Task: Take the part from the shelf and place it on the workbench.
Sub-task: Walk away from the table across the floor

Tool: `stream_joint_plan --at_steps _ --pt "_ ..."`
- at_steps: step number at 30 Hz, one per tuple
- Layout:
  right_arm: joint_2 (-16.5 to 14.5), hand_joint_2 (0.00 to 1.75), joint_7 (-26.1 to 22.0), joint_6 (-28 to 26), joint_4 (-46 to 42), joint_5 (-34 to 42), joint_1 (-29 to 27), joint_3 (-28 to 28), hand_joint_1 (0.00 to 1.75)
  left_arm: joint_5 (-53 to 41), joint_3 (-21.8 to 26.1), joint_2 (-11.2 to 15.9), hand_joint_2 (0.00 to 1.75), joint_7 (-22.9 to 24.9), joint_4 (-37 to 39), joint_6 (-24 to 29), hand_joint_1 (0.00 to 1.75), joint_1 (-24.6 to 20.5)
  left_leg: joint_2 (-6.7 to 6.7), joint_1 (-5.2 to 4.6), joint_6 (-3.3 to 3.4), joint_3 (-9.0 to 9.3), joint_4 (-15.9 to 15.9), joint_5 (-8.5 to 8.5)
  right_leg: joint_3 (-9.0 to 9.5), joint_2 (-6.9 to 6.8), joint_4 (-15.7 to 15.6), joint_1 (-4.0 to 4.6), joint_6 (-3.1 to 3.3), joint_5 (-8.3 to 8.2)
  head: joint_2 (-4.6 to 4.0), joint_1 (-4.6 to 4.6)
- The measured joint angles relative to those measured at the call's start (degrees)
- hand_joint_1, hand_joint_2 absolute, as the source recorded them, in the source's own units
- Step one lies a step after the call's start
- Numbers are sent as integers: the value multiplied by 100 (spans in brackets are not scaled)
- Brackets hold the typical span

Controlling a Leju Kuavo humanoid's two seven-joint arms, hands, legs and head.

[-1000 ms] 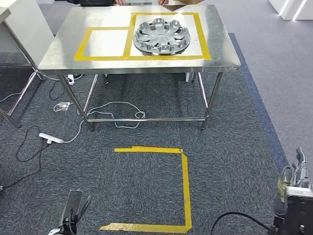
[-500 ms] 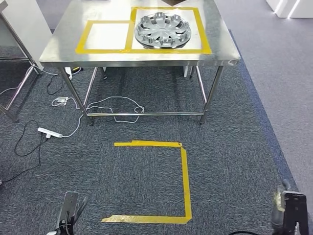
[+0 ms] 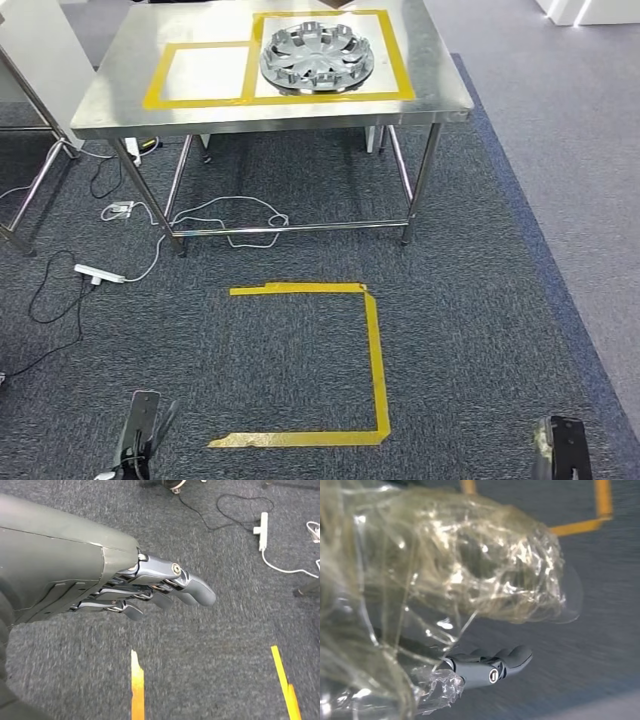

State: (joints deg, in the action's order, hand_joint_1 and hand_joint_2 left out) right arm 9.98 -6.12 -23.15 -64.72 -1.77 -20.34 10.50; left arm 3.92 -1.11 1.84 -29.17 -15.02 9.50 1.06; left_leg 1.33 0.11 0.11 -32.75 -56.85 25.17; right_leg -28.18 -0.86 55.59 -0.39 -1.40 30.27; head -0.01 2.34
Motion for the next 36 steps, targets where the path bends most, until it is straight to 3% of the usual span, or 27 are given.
stream_joint_plan --at_steps 2,3,6,7,8,9,12,14,17,19,21,22,23,24,26,28,32,34,36 --pt "-63 0 46 146 367 238 34 1 0 -16 -3 0 0 21 0 -5 0 -4 -14 22 -71 -30 -58 70 4 10 -10 -3 91 -53 0 3" --pt "-103 0 70 225 579 361 70 1 0 -24 -5 1 0 32 0 -8 0 -5 -31 29 -104 -90 -210 208 0 19 -17 -10 136 -86 -1 9" --pt "-231 0 338 469 1214 699 178 18 0 -31 -9 9 0 75 0 -17 0 -11 -65 36 -160 -476 -1246 830 -56 62 -10 -8 198 -148 0 21" --pt "-270 0 497 539 1389 802 192 44 0 -32 -9 11 0 86 0 -22 0 -12 -68 35 -162 -568 -1527 925 -77 81 -1 -1 202 -156 1 20" --pt "-303 0 662 590 1528 891 200 80 0 -31 -9 11 0 94 0 -27 0 -12 -71 35 -153 -573 -1613 905 -93 106 11 6 202 -161 0 20" --pt "-330 0 802 619 1629 962 205 126 0 -31 -10 14 0 99 0 -30 0 -12 -79 34 -134 -474 -1466 774 -102 136 25 14 203 -161 -1 20" --pt "-412 0 1024 636 1799 1077 252 272 0 -27 -13 37 0 107 2 -28 0 -11 -227 22 -10 70 -418 269 -124 250 62 37 193 -163 -1 16" --pt "-453 0 1061 636 1872 1115 294 353 0 -23 -17 54 0 112 5 -19 0 -11 -305 12 54 206 -92 230 -188 320 86 39 149 -183 0 19" --pt "-473 0 1068 648 1964 1209 311 449 0 -30 -22 55 0 115 7 -6 0 -15 -236 43 97 198 26 222 -295 348 138 40 49 -165 0 16" --pt "-482 0 1068 677 2016 1289 338 515 0 -45 -26 50 0 115 7 -7 0 -14 -167 73 131 193 85 177 -488 262 523 37 -7 93 -1 -21" --pt "-498 0 1070 708 2084 1347 398 591 0 -72 -28 56 0 120 7 -22 0 -8 -89 61 146 171 84 164 -842 169 1296 16 -56 472 0 -49" --pt "-512 0 1066 719 2128 1376 428 634 0 -85 -31 60 0 125 8 -33 0 -6 -47 56 144 162 81 161 -980 149 1613 8 -75 581 0 -47" --pt "-530 0 1052 726 2175 1408 451 679 0 -97 -33 66 0 131 8 -45 0 -6 -9 53 142 158 78 159 -1029 137 1747 2 -87 586 0 -47" --pt "-551 0 1024 731 2220 1438 468 723 0 -104 -36 71 0 139 9 -55 0 -8 23 52 139 157 74 157 -958 125 1638 -3 -92 477 0 -48" --pt "-589 0 914 736 2312 1490 520 802 0 -121 -45 75 0 160 8 -64 0 -12 77 50 118 164 61 156 -543 35 864 -11 -80 105 0 -48" --pt "-622 0 807 735 2413 1523 610 874 0 -137 -56 87 0 175 8 -67 0 -12 124 25 65 153 34 157 -204 -68 190 7 -36 -101 0 -41" --pt "-676 0 686 741 2582 1557 692 977 0 -144 -73 104 0 183 7 -68 0 -12 153 21 -61 124 -3 169 -185 -27 58 22 95 -147 1 -33" --pt "-690 0 602 754 2675 1564 748 1031 0 -143 -80 111 0 183 7 -66 0 -8 46 38 -121 8 -306 425 -178 18 37 4 178 -197 0 -21" --pt "-698 0 526 788 2784 1567 829 1089 0 -134 -83 123 0 185 8 -57 0 8 -51 48 -151 -284 -1042 849 -203 78 40 11 225 -228 -1 -10"
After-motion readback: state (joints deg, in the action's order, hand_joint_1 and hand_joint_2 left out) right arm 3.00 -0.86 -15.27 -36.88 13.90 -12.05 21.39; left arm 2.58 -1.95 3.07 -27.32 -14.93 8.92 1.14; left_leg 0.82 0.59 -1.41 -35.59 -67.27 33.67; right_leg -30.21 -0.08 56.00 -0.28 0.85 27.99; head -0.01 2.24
